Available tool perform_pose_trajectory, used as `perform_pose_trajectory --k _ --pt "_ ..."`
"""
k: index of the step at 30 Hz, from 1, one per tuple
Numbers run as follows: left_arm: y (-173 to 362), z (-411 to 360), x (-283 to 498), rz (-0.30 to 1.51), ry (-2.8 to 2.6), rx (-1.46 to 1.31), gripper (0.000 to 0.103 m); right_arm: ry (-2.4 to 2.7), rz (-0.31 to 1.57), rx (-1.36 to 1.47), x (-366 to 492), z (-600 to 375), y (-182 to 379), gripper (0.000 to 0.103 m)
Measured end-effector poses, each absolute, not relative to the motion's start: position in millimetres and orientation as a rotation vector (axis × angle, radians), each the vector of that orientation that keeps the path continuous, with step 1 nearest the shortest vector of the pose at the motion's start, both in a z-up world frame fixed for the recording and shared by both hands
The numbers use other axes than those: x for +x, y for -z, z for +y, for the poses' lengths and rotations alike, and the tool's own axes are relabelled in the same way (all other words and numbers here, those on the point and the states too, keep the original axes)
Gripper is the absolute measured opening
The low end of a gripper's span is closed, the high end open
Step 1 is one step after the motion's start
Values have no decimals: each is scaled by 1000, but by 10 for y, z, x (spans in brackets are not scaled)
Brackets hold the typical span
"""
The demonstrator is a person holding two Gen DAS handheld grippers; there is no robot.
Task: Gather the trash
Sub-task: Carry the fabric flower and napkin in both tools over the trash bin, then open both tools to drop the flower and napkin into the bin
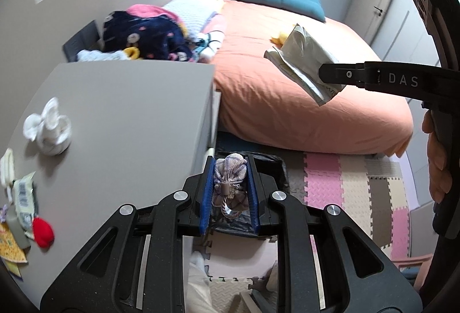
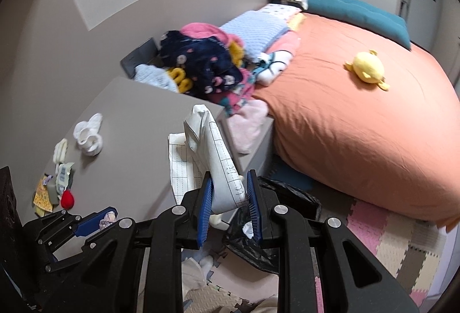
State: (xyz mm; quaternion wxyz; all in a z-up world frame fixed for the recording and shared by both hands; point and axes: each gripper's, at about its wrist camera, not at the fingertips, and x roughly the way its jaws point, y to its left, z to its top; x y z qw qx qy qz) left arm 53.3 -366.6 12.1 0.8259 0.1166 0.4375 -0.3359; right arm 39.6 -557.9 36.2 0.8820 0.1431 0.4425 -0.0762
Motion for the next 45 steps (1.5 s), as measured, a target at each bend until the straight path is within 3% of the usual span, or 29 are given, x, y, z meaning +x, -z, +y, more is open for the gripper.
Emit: perform_pose_trajectory --k 20,24,25,27,28,29,45 --pt "185 -4466 512 1018 805 343 23 389 973 400 142 -6479 -30 26" --pt "252 -4529 549 1039 787 356 23 430 993 412 202 -6574 76 33" --pt "272 -4547 578 1047 776 366 35 449 1000 411 230 -6610 102 36" --pt "295 -4575 636 1059 740 378 61 479 997 405 269 -6669 119 59" --pt "298 -4578 652 1058 729 379 80 502 995 393 287 -6692 118 62" --pt "296 -4578 666 1057 723 375 91 519 994 386 299 -6712 115 65" --pt "258 -4443 729 1052 727 359 92 511 976 368 392 -6572 5 68"
